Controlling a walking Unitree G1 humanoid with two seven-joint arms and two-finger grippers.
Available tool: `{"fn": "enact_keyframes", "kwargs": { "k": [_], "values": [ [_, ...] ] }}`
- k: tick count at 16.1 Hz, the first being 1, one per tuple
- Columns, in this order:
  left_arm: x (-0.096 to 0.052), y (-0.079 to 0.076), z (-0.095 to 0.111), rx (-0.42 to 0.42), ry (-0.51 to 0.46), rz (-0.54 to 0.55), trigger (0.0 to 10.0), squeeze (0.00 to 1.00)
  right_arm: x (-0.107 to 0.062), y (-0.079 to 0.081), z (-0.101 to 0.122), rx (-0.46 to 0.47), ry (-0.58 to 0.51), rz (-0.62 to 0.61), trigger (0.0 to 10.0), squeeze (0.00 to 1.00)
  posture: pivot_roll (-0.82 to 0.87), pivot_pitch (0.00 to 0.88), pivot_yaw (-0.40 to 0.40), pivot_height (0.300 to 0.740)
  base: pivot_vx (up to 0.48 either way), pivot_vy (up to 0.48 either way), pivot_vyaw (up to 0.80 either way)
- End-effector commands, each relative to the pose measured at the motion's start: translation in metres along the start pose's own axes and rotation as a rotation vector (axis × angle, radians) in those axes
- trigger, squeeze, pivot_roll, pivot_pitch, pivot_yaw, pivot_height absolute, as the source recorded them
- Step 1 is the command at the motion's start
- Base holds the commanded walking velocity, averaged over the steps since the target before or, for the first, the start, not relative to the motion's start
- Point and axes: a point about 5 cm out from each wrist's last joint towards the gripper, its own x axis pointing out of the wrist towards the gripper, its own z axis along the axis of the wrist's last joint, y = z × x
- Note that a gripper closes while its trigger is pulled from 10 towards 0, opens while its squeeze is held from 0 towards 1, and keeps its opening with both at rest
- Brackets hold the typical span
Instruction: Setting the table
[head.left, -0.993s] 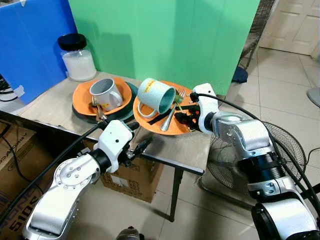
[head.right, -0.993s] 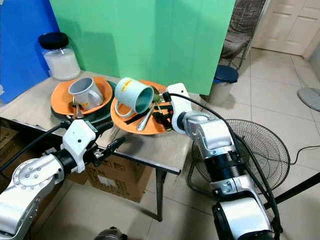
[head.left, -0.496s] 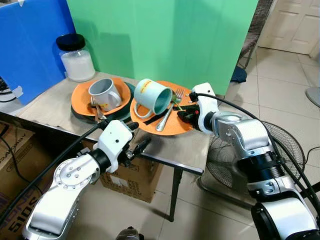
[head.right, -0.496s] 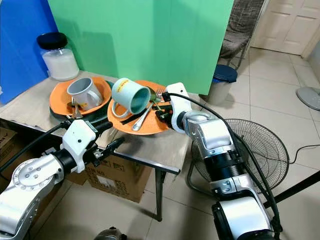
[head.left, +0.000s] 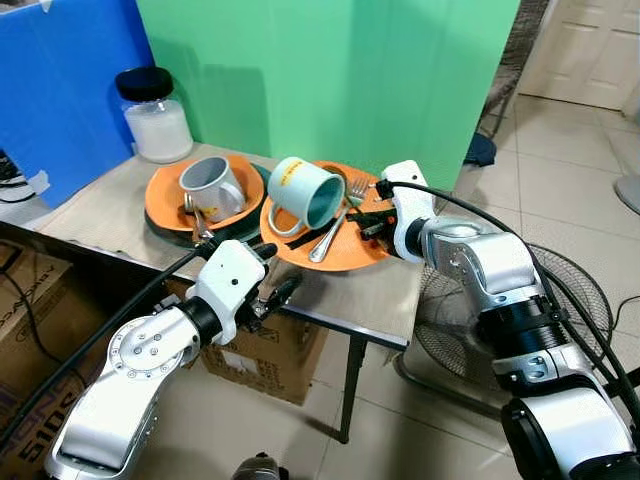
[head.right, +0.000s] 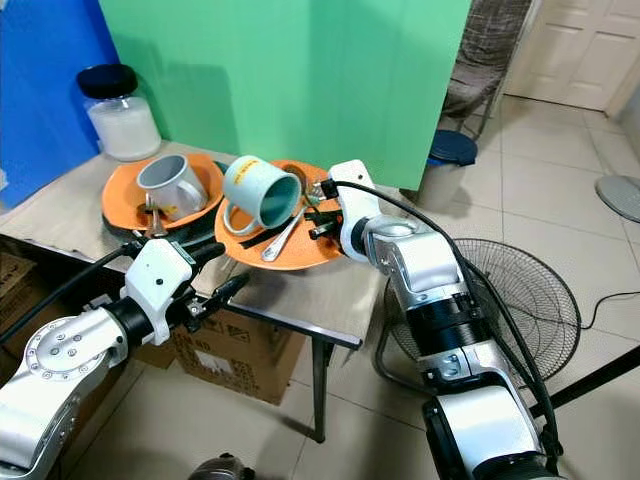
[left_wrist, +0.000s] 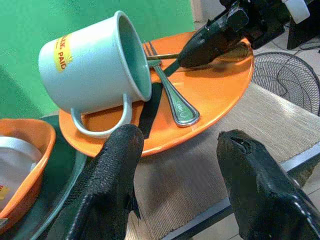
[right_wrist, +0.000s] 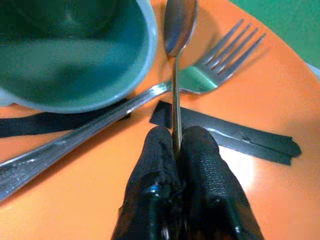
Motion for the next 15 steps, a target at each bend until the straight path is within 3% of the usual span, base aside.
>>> {"fn": "enact_keyframes", "kwargs": {
  "k": [1, 7, 10, 15],
  "values": [
    [0.001, 0.000, 0.003, 0.024, -0.008, -0.001, 10.0, 0.00, 0.001, -0.002, -0.001, -0.003, 0.021, -0.006, 1.6, 0.00, 0.22, 0.000, -0.007, 0.727, 0.000, 0.000, 0.00],
    [0.002, 0.000, 0.003, 0.028, -0.012, -0.005, 10.0, 0.00, -0.003, -0.011, 0.009, 0.022, -0.030, -0.034, 0.0, 0.00, 0.21, 0.000, -0.002, 0.727, 0.000, 0.000, 0.00],
    [0.003, 0.000, 0.004, 0.029, -0.016, -0.005, 10.0, 0.00, -0.006, -0.012, 0.012, 0.037, -0.067, -0.031, 0.0, 0.00, 0.21, 0.000, 0.000, 0.727, 0.000, 0.000, 0.00],
    [0.004, 0.001, 0.006, 0.015, -0.038, 0.004, 10.0, 0.00, -0.024, -0.020, 0.039, 0.141, -0.288, -0.050, 0.0, 0.00, 0.21, 0.000, 0.004, 0.727, 0.000, 0.000, 0.00]
  ]
}}
